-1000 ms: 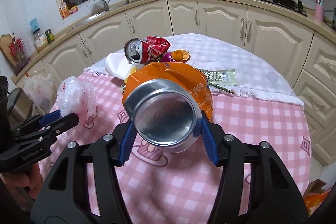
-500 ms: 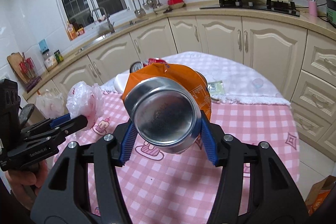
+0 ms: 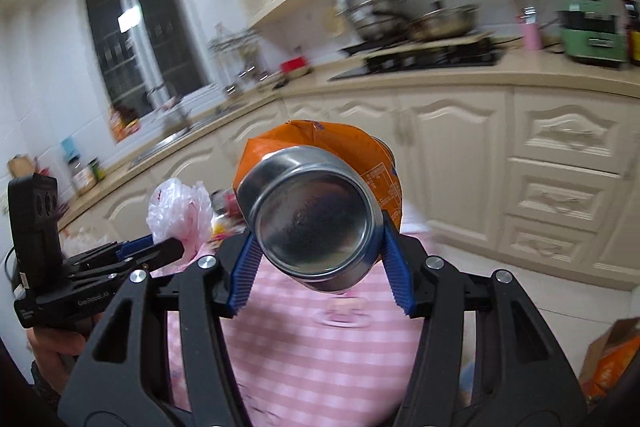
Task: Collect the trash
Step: 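Carry the clear bag and orange can to the blue bin and release both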
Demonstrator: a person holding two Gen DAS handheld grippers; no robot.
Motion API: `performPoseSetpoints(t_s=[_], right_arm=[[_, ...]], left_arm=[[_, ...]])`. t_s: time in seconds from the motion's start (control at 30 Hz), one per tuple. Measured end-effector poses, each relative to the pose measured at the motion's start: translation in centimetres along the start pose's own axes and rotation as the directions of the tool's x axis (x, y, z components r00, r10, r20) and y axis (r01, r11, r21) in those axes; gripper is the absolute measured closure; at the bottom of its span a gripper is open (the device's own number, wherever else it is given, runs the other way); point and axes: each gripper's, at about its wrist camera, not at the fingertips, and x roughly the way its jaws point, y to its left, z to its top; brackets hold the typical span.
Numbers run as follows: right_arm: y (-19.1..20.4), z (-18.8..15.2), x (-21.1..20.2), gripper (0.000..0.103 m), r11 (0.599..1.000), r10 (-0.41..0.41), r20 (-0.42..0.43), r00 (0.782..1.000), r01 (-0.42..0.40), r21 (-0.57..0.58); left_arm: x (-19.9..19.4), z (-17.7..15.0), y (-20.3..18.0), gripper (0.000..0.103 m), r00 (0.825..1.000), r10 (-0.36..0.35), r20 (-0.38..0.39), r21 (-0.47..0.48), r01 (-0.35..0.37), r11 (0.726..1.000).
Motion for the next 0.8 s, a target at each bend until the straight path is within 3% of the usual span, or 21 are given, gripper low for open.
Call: performPoseSetpoints(t_s=[0.1, 0.2, 0.27, 0.33, 0.4, 0.6, 0.8], right_arm=[[-4.1, -0.1, -2.6, 0.049, 0.995, -0.086, 0.023, 0.996, 0.085, 0.054], [-9.2, -1.2, -5.2, 0.049, 0.975, -0.181, 0.022, 0.983, 0.176, 0.137], [-12.6, -2.7, -6.8, 0.049, 0.95, -0.257, 0.004, 0.966, 0.252, 0.185], [-15.8, -4.6, -7.7, 0.049, 0.919, -0.32, -0.033, 0.947, 0.319, 0.232], [-18.2, -6.7, -7.9, 0.049, 0.89, -0.36, -0.073, 0.93, 0.366, 0.272], [-25.7, -14.2, -5.2, 0.049, 0.814, -0.348, -0.257, 0.902, 0.427, 0.394], [-30.1, -21.8, -1.6, 0.049, 0.731, -0.26, -0.402, 0.878, 0.451, 0.513]], left_arm=[[1.7, 0.7, -4.5, 0.056, 0.994, -0.105, -0.018, 0.028, 0.105, 0.994], [4.4, 0.8, -9.4, 0.056, 0.972, -0.223, -0.07, 0.033, 0.226, 0.974], [6.6, 0.3, -13.1, 0.056, 0.949, -0.291, -0.124, 0.035, 0.297, 0.954], [8.7, -0.9, -16.4, 0.056, 0.933, -0.314, -0.179, 0.057, 0.328, 0.943], [11.1, -2.8, -19.7, 0.056, 0.905, -0.344, -0.251, 0.069, 0.371, 0.926], [18.1, -8.9, -25.7, 0.055, 0.833, -0.344, -0.433, 0.061, 0.408, 0.911], [24.5, -13.9, -27.2, 0.055, 0.764, -0.307, -0.567, 0.015, 0.382, 0.924]])
